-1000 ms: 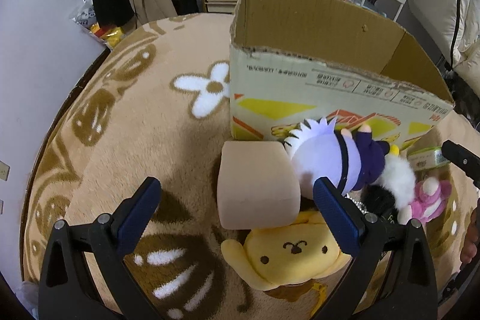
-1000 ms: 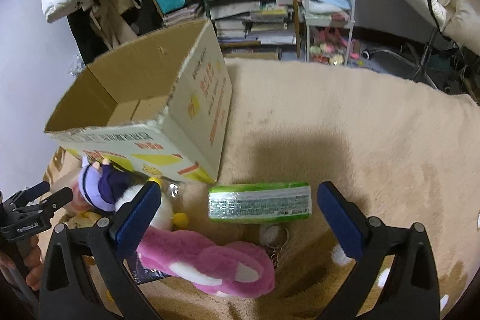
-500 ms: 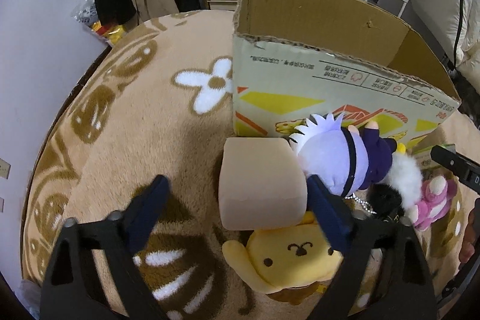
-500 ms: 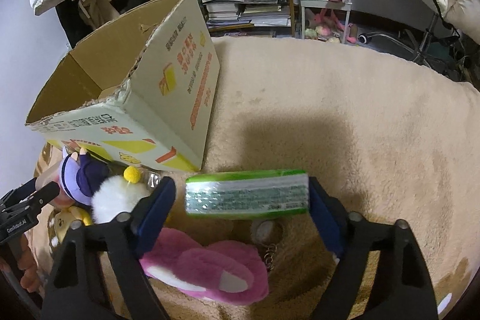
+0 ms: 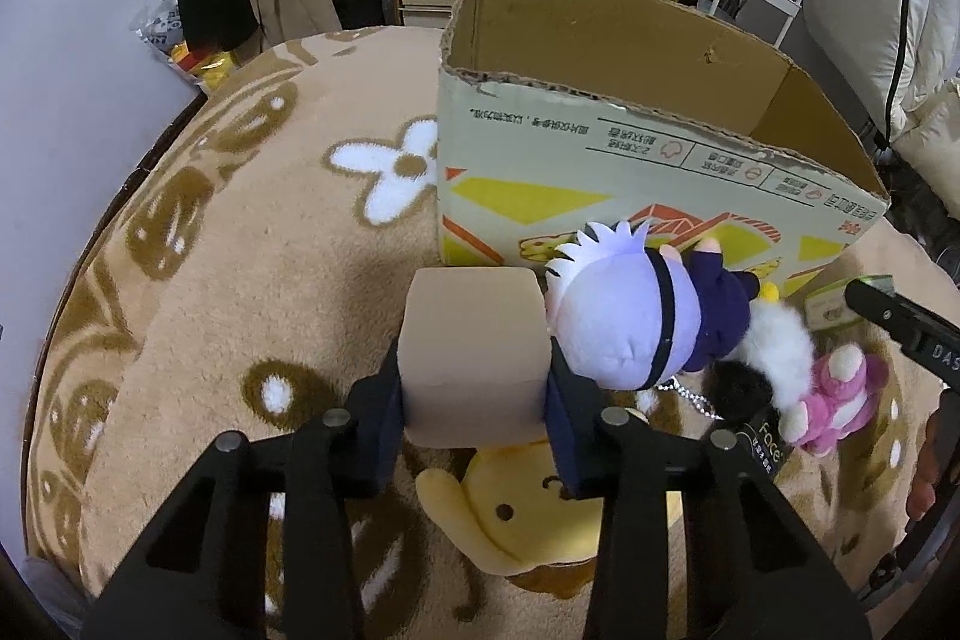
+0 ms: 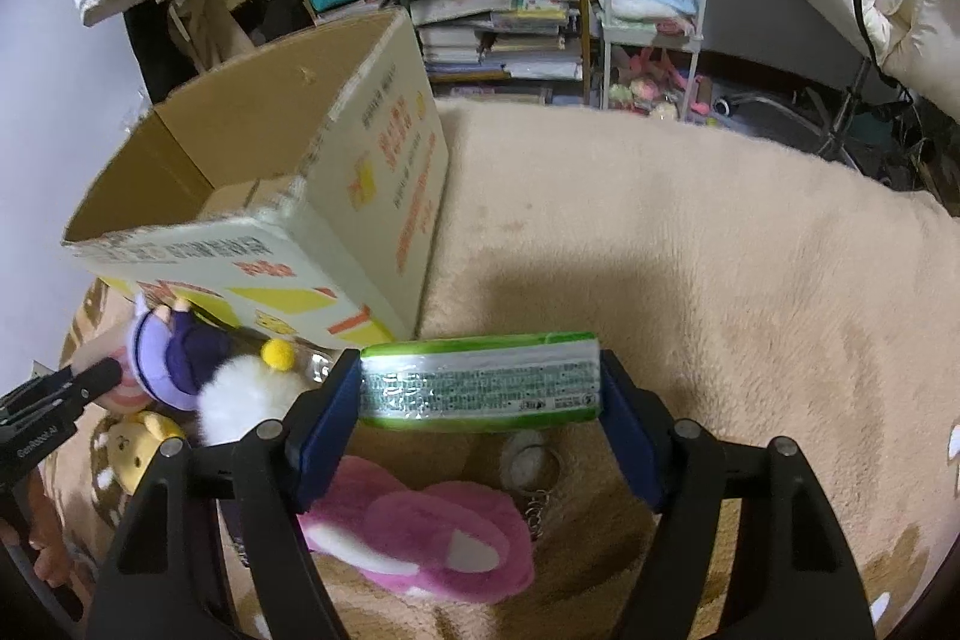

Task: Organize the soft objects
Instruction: 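Grasp the tissue pack with the right tool while the left tool grasps the pink cushion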

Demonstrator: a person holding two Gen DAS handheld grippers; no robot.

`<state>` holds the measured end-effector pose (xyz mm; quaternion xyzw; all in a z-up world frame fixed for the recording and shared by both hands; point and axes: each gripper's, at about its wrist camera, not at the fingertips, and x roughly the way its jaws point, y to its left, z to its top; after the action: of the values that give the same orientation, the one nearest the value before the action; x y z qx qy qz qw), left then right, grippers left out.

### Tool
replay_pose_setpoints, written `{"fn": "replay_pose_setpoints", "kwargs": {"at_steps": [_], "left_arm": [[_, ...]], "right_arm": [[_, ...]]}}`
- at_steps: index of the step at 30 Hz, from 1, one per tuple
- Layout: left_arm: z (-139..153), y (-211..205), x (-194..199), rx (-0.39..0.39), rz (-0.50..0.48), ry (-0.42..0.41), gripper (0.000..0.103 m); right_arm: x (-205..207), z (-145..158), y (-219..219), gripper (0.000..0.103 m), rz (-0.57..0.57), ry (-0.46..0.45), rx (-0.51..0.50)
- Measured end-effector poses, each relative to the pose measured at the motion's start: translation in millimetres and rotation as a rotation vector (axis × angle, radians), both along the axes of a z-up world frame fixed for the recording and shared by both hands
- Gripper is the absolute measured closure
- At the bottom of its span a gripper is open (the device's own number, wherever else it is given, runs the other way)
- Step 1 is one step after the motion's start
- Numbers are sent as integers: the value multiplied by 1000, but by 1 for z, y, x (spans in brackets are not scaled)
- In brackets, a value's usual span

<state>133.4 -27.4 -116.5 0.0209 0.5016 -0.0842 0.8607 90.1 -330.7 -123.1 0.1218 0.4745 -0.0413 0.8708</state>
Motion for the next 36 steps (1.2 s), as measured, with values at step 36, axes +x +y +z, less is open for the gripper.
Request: {"fn": "replay_pose_setpoints", "kwargs": {"at_steps": [36], "left_arm": [[142,0,-69,41,10,-632,66]], "right_arm": [[-59,153,38,24,39,-582,-94]]}}
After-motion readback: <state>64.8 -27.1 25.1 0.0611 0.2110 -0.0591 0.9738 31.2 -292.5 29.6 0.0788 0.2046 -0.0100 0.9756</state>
